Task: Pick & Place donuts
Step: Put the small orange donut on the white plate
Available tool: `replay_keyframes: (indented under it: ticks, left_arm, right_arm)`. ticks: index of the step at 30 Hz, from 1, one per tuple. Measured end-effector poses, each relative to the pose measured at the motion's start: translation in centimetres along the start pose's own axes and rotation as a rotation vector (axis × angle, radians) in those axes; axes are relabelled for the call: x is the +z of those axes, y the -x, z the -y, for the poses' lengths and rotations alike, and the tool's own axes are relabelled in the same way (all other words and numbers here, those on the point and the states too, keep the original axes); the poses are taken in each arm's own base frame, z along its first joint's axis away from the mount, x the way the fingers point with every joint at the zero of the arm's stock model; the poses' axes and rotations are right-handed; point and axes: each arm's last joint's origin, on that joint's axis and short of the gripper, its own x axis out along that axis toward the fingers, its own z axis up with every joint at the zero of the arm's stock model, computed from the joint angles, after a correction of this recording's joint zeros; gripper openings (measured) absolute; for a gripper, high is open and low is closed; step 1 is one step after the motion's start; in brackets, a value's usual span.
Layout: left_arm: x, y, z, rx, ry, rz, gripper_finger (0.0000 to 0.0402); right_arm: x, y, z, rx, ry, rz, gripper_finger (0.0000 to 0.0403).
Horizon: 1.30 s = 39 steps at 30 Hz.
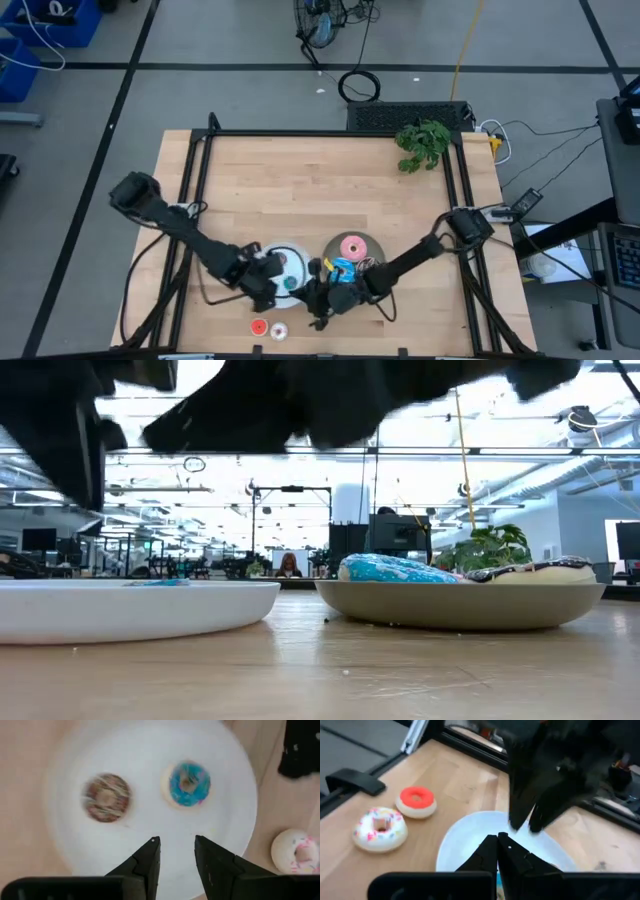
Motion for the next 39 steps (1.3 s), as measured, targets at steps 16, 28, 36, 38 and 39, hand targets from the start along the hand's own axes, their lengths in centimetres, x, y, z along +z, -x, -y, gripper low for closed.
replay_keyframes:
  ticks: [16, 28, 36, 38, 39]
  left_arm:
    - [-6.3, 10.9, 0.7, -0.118, -0.134, 0.397, 0.0124]
    - [-6.4, 10.5, 0.9, -0.072, -0.27, 0.401, 0.0124]
    - [-6.2, 10.3, 0.9, -0.034, -0.267, 0.44, 0.0124]
    - [-6.1, 10.3, 0.8, -0.031, -0.267, 0.44, 0.0124]
    - [-6.1, 10.2, 0.8, -0.029, -0.266, 0.444, 0.0124]
  right_arm:
    - [1.6, 16.1, 4.1, 0.159, -0.009, 0.273, 0.0]
    - [-2.8, 23.3, 8.9, 0.119, -0.18, 0.362, 0.0]
    - [-4.6, 25.1, 9.7, 0.107, -0.163, 0.387, 0.0]
    - [-4.7, 25.7, 10.0, 0.099, -0.164, 0.409, 0.0]
    - [-4.7, 25.9, 10.2, 0.097, -0.171, 0.421, 0.0]
